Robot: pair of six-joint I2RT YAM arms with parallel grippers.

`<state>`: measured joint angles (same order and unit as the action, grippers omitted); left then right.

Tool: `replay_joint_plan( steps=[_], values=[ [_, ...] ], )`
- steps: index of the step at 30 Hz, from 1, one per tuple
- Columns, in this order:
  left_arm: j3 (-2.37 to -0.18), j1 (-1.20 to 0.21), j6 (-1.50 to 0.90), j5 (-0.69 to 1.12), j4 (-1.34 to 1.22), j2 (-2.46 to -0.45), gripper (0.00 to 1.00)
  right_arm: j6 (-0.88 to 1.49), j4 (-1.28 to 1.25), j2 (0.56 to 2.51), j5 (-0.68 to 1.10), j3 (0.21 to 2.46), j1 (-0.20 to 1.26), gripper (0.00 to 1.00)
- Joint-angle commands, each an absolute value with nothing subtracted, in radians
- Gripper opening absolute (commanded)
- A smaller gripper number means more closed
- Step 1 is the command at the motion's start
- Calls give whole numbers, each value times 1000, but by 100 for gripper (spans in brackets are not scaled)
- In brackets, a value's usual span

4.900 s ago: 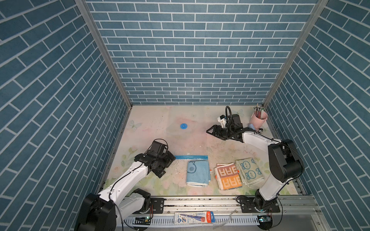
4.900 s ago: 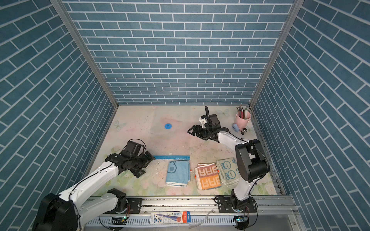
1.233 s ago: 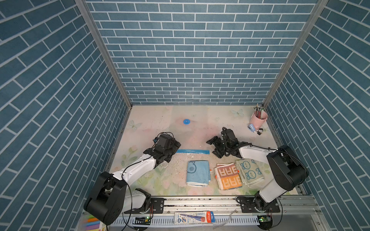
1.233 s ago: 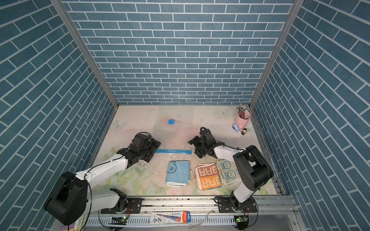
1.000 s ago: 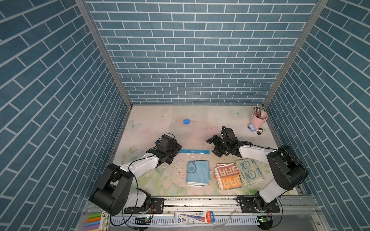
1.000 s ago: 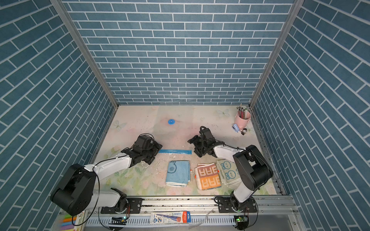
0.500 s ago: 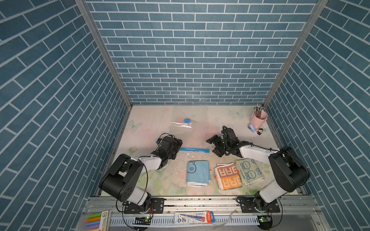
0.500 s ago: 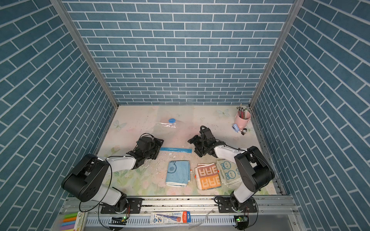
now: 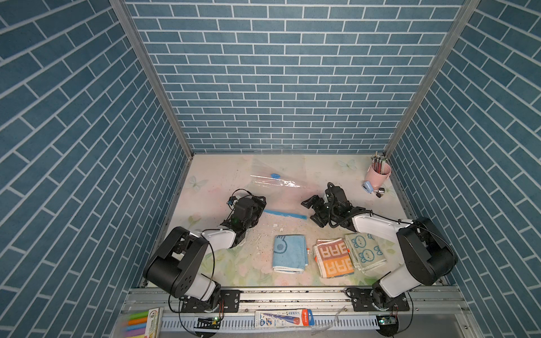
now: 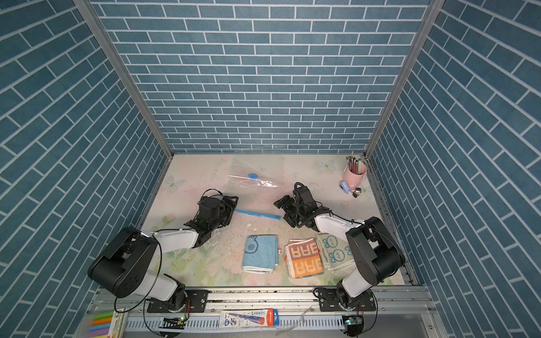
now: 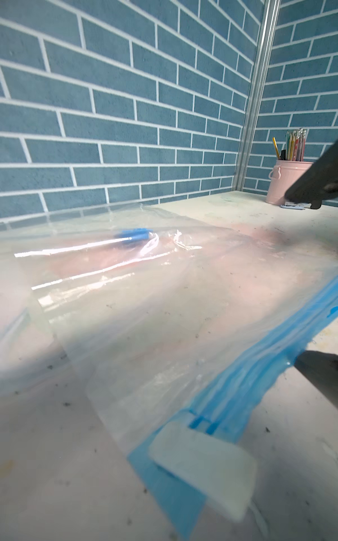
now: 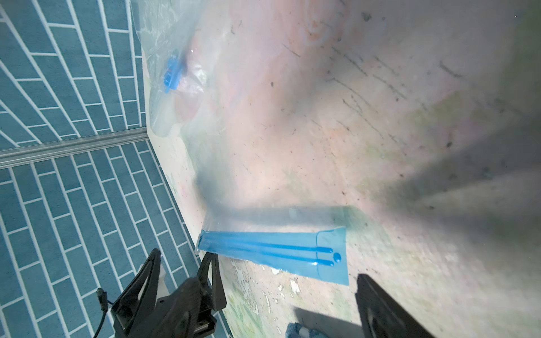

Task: Place the folded towel into the vacuum bag
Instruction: Pick up the vacuum bag from the center of the board.

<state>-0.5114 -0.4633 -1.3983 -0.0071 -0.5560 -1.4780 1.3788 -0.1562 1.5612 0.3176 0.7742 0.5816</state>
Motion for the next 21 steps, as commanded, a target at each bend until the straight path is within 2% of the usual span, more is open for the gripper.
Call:
replay_joint_plan(
  steps=[1, 18, 21],
  values=[
    [-538, -468, -1364, -30, -562, -1469, 79, 1372, -180, 1532, 304, 762, 581, 85],
    [-570, -475, -1366, -22, -572, -1528, 78, 1491, -272, 1583, 309, 691, 582, 84],
    [-565, -477, -1368, -23, -573, -1526, 78, 1509, -306, 1613, 315, 702, 581, 81]
  ],
)
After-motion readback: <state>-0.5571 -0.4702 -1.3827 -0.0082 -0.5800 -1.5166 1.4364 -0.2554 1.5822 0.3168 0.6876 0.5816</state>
